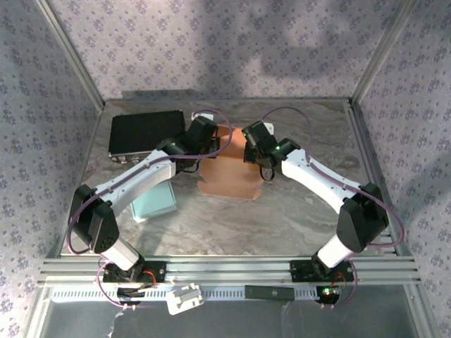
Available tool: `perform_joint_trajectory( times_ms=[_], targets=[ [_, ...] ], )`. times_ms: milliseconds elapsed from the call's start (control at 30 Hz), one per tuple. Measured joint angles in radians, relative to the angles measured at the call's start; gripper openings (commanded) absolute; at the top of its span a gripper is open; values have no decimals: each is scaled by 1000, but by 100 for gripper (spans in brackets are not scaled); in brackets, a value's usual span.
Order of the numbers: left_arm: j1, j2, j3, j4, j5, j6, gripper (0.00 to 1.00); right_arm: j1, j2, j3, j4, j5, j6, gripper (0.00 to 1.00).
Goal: Fold the paper box
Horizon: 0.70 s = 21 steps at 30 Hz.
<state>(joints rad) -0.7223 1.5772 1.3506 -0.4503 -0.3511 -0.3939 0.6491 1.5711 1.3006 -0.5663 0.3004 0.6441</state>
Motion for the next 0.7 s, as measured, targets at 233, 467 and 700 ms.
perform_joint_trajectory(
  times_ms=[233, 467, 700],
  targets=[
    [0, 39, 2, 13, 0, 31, 41, -3, 1, 6, -7, -18, 4, 0],
    [-16, 88, 10, 14, -19, 55, 22, -14, 7, 10, -12, -32, 14, 0],
    [-71, 125, 55, -2, -154, 63, 0, -15, 9, 13, -10, -47, 24, 0]
  ],
)
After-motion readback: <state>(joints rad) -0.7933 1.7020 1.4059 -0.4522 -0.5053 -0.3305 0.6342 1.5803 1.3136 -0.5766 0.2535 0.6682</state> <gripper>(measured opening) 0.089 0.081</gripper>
